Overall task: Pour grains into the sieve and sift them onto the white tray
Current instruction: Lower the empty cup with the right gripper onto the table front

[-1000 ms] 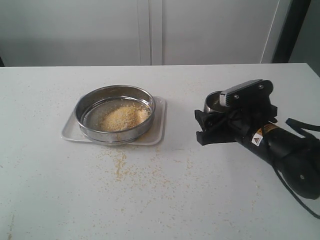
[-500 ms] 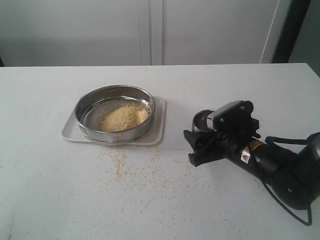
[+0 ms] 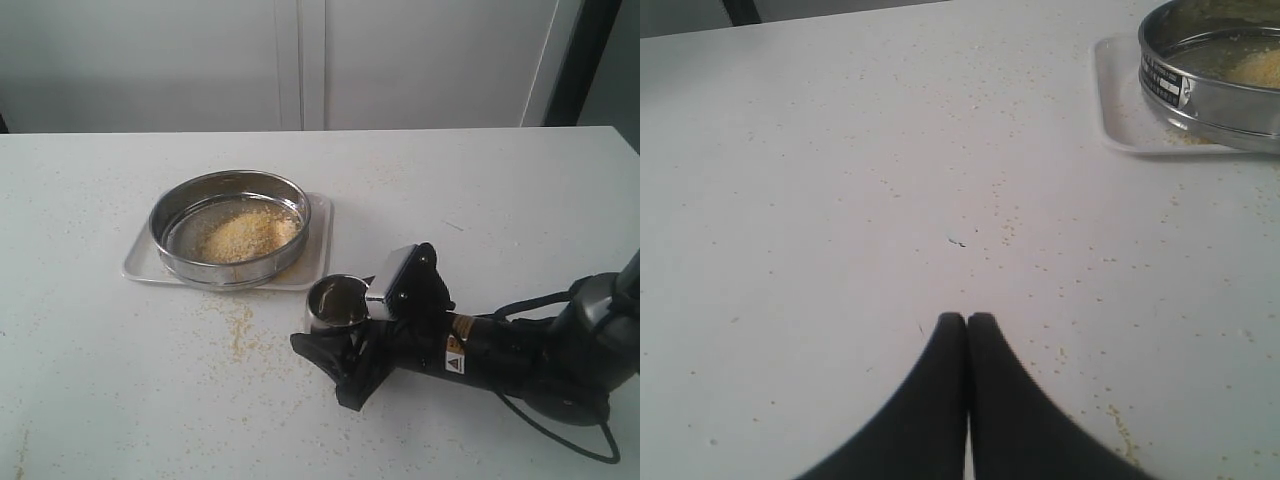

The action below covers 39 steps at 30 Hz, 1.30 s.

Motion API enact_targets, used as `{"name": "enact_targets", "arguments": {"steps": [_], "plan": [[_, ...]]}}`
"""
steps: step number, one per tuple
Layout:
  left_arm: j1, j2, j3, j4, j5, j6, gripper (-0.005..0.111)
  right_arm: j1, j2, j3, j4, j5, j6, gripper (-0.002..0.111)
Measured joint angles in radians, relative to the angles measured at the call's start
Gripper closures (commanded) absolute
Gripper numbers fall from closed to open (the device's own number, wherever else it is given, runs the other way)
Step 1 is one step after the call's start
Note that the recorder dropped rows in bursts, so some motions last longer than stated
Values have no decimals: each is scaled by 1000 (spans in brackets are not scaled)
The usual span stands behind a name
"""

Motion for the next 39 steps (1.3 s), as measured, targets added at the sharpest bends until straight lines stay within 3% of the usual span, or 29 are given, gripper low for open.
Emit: {"name": "enact_targets", "arguments": {"steps": [9,12,15,23,26,39], "plan": [[0,0,0,0,0,0,107,0,59,-2,-1,-11,-68,108],[0,0,0,0,0,0,107,0,66,-3,-2,-25,-96,103],[0,0,0,0,0,0,107,0,66,-3,-2,-26,-105,87],[0,0,0,0,0,0,107,0,70,-8,-2,-29,-108,31],[0,0,0,0,0,0,107,0,70,-8,-2,-31,-108,19],[0,0,0,0,0,0,107,0,56,-8,-2,-32,-109,17]]}}
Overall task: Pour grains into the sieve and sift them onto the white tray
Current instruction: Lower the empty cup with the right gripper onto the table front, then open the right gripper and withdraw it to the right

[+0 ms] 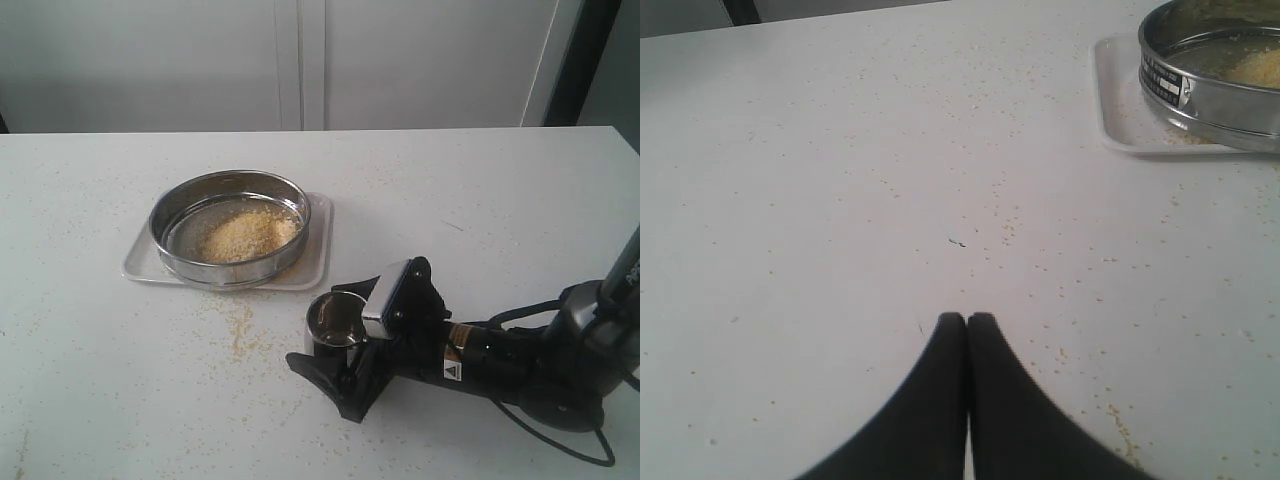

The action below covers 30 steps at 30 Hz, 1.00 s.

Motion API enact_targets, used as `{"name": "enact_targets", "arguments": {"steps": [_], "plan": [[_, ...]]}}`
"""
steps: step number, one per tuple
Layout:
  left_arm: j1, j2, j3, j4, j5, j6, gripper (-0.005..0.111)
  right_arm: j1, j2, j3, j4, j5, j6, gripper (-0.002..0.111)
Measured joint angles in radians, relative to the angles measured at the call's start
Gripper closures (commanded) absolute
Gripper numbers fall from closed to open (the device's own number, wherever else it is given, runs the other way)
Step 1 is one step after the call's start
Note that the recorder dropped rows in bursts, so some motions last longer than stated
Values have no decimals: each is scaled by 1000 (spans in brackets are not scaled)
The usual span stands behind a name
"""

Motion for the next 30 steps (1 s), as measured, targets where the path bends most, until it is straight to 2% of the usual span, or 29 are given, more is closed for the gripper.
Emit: {"name": "enact_targets", "arguments": {"steps": [13,18,21,28,30], "plan": [[0,0,0,0,0,0,107,0,-146,0,0,0,34,17],[0,0,0,0,0,0,107,0,-213,0,0,10,123,24],[0,0,0,0,0,0,107,0,-257,2,0,14,158,40],[0,0,0,0,0,0,107,0,-399,2,0,79,228,107],[0,0,0,0,0,0,107,0,-438,2,-2,137,279,108]]}}
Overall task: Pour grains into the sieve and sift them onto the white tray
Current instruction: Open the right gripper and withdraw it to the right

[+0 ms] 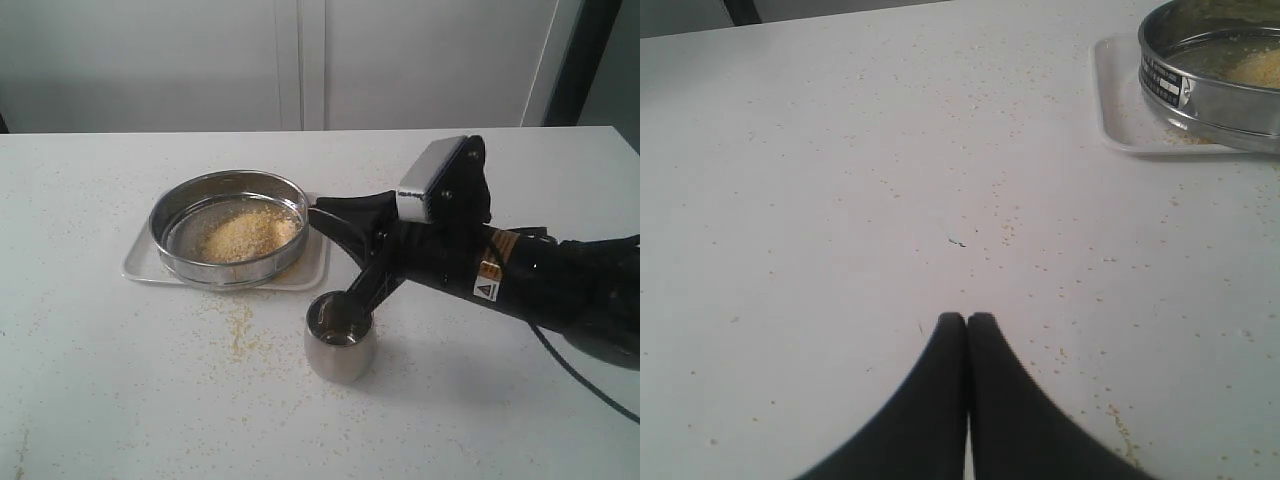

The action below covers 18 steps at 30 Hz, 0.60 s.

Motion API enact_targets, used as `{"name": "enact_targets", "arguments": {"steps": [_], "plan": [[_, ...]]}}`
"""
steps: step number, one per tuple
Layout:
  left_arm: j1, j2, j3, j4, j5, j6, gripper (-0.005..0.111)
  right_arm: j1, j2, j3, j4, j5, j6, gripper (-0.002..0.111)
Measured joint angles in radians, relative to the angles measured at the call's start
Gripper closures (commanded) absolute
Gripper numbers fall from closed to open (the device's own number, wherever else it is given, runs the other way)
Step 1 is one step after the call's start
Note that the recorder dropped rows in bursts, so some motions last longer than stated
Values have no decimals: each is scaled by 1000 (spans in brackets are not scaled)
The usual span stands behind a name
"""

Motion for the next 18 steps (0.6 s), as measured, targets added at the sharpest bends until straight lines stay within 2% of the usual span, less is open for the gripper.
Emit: {"name": "enact_targets", "arguments": {"steps": [11,18], "plan": [[0,0,0,0,0,0,107,0,-194,0,-57,464,102,108],[0,0,0,0,0,0,107,0,-288,-52,-63,922,106,108]]}}
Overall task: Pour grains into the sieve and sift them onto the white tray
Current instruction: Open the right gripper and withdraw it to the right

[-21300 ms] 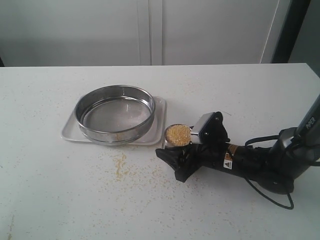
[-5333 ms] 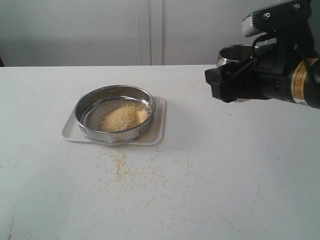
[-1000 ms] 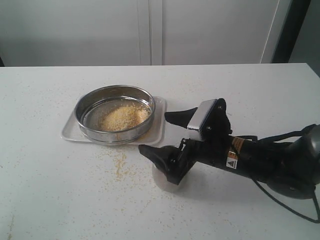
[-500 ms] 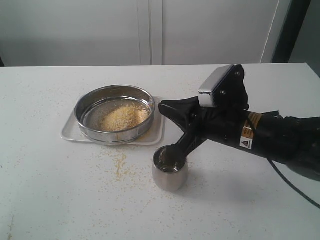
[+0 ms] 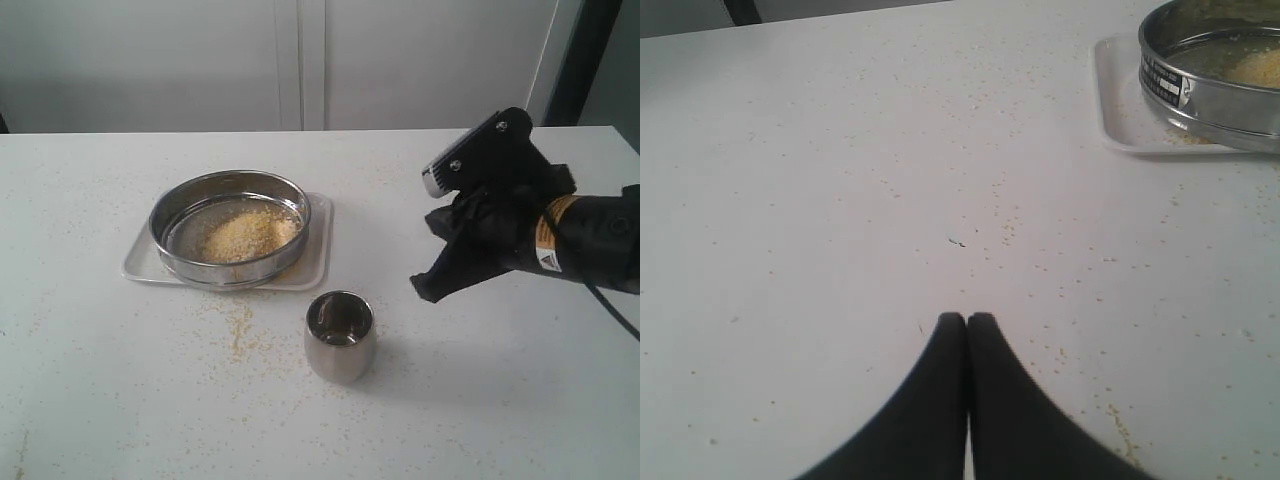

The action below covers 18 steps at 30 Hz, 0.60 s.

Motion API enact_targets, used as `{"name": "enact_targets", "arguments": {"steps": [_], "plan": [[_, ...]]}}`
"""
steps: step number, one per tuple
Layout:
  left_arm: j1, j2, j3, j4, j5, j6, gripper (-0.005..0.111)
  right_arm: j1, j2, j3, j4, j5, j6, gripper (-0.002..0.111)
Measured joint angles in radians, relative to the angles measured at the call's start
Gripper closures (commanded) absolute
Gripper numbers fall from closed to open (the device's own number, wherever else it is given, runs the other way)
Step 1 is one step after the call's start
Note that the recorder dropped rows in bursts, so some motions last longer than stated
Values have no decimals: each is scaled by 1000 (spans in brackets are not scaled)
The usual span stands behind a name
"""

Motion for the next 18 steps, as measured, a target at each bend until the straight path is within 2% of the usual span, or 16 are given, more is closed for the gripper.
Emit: {"name": "enact_targets", "arguments": {"steps": [5,11,18], "plan": [[0,0,0,0,0,0,107,-13,-4,-75,71,285,1,108],[0,0,0,0,0,0,107,-111,-4,-136,250,509,-34,108],[0,0,0,0,0,0,107,-285,0,-136,663,676,-427,108]]}}
